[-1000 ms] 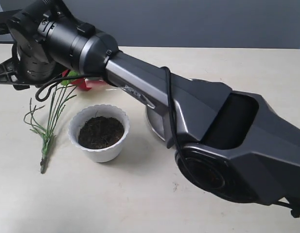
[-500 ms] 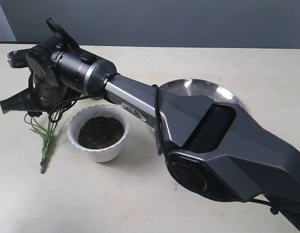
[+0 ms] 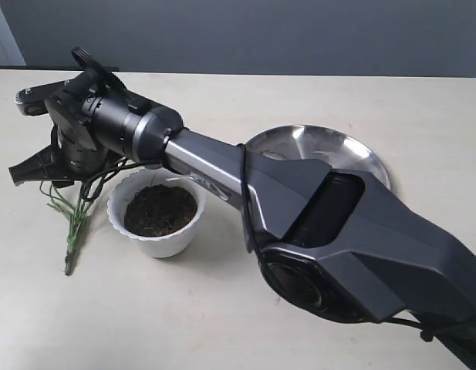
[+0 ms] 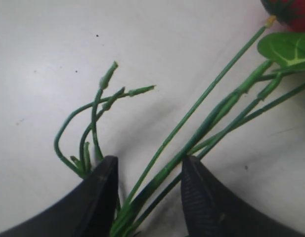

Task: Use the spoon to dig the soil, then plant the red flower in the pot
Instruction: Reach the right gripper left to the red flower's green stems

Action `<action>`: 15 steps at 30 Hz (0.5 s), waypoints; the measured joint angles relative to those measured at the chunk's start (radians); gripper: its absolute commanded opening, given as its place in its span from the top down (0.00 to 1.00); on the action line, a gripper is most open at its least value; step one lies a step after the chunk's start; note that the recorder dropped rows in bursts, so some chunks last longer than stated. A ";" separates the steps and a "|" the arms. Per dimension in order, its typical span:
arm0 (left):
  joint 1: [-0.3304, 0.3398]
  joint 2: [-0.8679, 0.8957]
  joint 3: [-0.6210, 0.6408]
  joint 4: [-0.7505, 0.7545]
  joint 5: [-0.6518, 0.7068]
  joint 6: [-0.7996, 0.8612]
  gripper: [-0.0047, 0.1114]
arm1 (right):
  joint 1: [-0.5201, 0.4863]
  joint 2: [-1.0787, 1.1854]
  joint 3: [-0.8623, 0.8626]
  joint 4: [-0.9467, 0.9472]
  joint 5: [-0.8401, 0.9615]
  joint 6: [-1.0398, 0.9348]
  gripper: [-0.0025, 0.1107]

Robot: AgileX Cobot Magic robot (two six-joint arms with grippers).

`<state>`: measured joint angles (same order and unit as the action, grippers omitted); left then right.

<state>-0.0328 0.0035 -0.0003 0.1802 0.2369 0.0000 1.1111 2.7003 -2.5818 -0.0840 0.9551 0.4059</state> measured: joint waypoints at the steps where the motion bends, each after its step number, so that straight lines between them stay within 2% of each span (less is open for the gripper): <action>1: 0.000 0.000 0.000 0.000 0.000 0.000 0.96 | 0.000 0.010 0.000 0.000 0.000 -0.002 0.62; 15: 0.000 0.000 0.000 0.000 0.000 0.000 0.96 | 0.000 0.018 0.000 -0.007 -0.019 -0.010 0.62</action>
<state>-0.0328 0.0035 -0.0003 0.1802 0.2369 0.0000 1.1111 2.7180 -2.5818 -0.0912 0.9358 0.3959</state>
